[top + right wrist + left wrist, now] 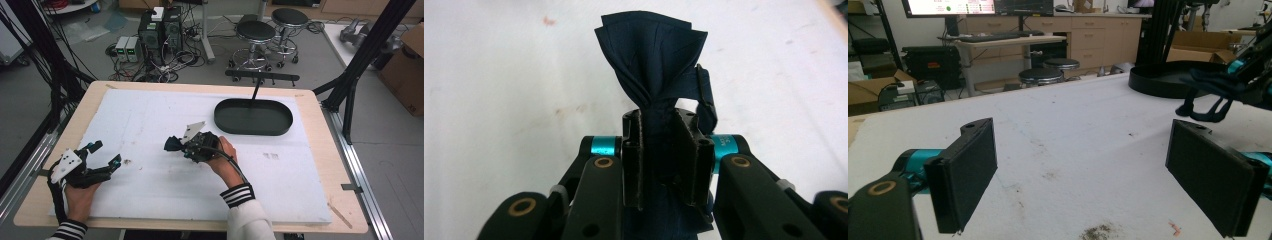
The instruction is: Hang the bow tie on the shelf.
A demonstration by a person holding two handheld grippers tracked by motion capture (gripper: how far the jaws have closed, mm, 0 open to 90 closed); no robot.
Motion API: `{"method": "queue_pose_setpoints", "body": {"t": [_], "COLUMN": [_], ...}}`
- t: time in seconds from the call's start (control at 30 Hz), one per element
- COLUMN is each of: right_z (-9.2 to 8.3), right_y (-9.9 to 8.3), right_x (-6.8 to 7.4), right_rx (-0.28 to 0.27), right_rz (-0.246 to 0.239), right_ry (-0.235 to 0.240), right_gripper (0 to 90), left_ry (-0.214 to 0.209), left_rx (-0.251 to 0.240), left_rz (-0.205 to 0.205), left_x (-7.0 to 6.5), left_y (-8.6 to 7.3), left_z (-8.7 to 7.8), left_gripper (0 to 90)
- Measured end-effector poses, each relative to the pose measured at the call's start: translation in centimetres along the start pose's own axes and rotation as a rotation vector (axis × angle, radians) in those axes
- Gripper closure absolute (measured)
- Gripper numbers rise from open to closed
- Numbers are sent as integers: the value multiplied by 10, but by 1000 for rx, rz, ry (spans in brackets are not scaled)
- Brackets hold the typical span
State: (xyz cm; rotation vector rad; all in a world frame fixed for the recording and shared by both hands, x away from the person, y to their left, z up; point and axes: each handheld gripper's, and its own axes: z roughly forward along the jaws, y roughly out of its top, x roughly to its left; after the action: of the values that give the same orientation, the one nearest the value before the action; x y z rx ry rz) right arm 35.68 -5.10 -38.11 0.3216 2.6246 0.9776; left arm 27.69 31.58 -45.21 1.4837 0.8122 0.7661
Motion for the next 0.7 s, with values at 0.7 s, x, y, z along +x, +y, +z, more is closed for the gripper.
{"method": "queue_pose_setpoints", "body": {"t": [0.7], "right_z": [-47], "right_y": [-14], "right_x": [-26], "right_rx": [-269], "right_rz": [204], "right_ry": [-172], "right_gripper": [745], "left_ry": [1], "left_rx": [-1], "left_rz": [4], "left_x": [0], "left_y": [0], "left_z": [0], "left_gripper": [134]}}
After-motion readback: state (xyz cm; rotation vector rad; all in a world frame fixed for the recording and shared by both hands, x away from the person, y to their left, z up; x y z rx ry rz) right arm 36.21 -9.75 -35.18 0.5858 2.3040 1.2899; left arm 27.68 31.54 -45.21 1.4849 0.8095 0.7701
